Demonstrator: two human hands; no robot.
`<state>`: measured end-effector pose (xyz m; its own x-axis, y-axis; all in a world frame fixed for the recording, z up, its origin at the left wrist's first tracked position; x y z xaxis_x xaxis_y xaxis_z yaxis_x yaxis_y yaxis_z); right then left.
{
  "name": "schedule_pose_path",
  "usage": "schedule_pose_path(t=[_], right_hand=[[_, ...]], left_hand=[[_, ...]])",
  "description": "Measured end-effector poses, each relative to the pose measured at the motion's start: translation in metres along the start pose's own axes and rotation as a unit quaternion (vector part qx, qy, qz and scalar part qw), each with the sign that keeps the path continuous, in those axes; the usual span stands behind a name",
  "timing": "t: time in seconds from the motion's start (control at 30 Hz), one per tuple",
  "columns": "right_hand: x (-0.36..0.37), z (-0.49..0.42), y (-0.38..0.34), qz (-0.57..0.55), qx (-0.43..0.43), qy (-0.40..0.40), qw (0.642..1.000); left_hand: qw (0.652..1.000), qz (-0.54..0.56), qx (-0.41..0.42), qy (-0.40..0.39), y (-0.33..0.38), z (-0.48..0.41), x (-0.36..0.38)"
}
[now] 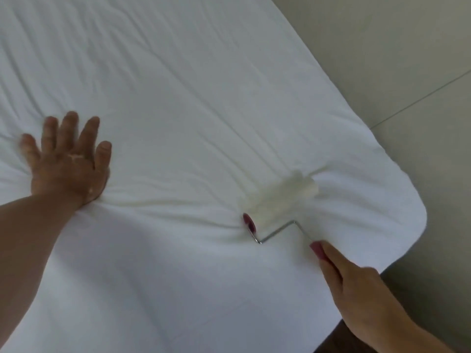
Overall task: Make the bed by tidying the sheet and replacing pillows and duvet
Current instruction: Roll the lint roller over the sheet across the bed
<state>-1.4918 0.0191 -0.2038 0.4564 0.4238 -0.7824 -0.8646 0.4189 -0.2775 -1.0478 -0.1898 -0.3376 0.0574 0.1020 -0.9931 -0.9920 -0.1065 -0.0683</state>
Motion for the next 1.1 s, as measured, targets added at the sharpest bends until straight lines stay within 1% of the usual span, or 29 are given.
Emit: schedule_pose_path(t=[0.07, 0.13, 0.23, 0.3, 0.37, 0.43, 0.5, 0.57, 0.6, 0.63, 0.67, 0.7, 0.73, 0.77, 0.8, 0.87, 0.93, 1.0, 1.1], right_hand=[[0.001, 0.02, 0.016, 0.018, 0.026, 0.008, 0.999], [0.0, 0.012, 0.011, 0.002, 0.023, 0.032, 0.999], [0.001, -0.04, -0.028, -0.069, -0.028, 0.077, 0.994], [-0.001, -0.079, -0.064, -0.075, -0.064, 0.091, 0.991], [-0.002, -0.1, -0.08, -0.082, -0.078, 0.095, 0.989], [0.001, -0.079, -0.063, -0.072, -0.064, 0.083, 0.992], [0.013, -0.032, -0.017, -0.068, -0.041, 0.064, 0.995], [0.028, 0.02, 0.029, -0.092, -0.019, 0.048, 0.994], [0.033, 0.039, 0.052, -0.105, -0.01, 0.055, 0.993], [0.039, 0.051, 0.066, -0.093, -0.014, 0.036, 0.995], [0.042, 0.057, 0.069, -0.069, -0.031, 0.046, 0.996], [0.037, 0.06, 0.063, -0.06, -0.015, 0.037, 0.997], [0.035, 0.052, 0.053, -0.042, -0.02, 0.065, 0.997], [0.029, 0.04, 0.036, -0.064, -0.028, 0.082, 0.994], [0.024, 0.022, 0.018, -0.081, -0.017, 0.073, 0.994], [0.014, -0.016, -0.018, -0.091, -0.032, 0.08, 0.992], [0.007, -0.04, -0.033, -0.108, -0.04, 0.087, 0.989], [0.01, -0.035, -0.019, -0.091, -0.035, 0.062, 0.993], [0.02, 0.024, 0.031, -0.085, 0.007, 0.008, 0.996]], left_hand=[[0.999, -0.025, -0.021, -0.025, 0.005, 0.0, -0.002], [0.997, -0.042, -0.031, -0.048, 0.012, 0.004, -0.006], [0.996, -0.011, -0.043, -0.078, 0.026, 0.023, -0.014], [0.996, 0.021, -0.043, -0.081, 0.036, 0.048, -0.02], [0.996, 0.039, -0.039, -0.076, 0.044, 0.076, -0.022], [0.996, 0.04, -0.032, -0.072, 0.048, 0.099, -0.022], [0.997, 0.035, -0.032, -0.068, 0.048, 0.108, -0.018], [0.997, 0.024, -0.037, -0.062, 0.048, 0.108, -0.012], [0.997, 0.016, -0.039, -0.058, 0.049, 0.107, -0.009], [0.998, 0.012, -0.041, -0.054, 0.05, 0.106, -0.006], [0.998, 0.009, -0.043, -0.049, 0.051, 0.105, -0.003], [0.998, 0.008, -0.043, -0.046, 0.051, 0.105, -0.001], [0.998, 0.008, -0.043, -0.045, 0.051, 0.105, 0.0], [0.998, 0.007, -0.042, -0.045, 0.051, 0.105, 0.001], [0.998, 0.006, -0.042, -0.045, 0.05, 0.104, 0.002], [0.998, 0.004, -0.044, -0.041, 0.049, 0.105, 0.003], [0.998, 0.01, -0.043, -0.038, 0.049, 0.105, 0.002], [0.998, 0.021, -0.038, -0.04, 0.049, 0.104, 0.001], [0.998, 0.032, -0.04, -0.032, 0.048, 0.103, 0.001]])
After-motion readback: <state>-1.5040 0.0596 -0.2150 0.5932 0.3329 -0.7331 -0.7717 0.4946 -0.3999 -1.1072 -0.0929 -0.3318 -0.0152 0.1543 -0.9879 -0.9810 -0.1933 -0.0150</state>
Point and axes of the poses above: each hand's wrist, its own z-axis away from the middle knuckle, its own x-axis out of the palm, y = z × x, the point moved 1 cm from there along -z, towards the middle knuckle, and after that the axes turned 13 degrees about -z, right-handed, at the moved point
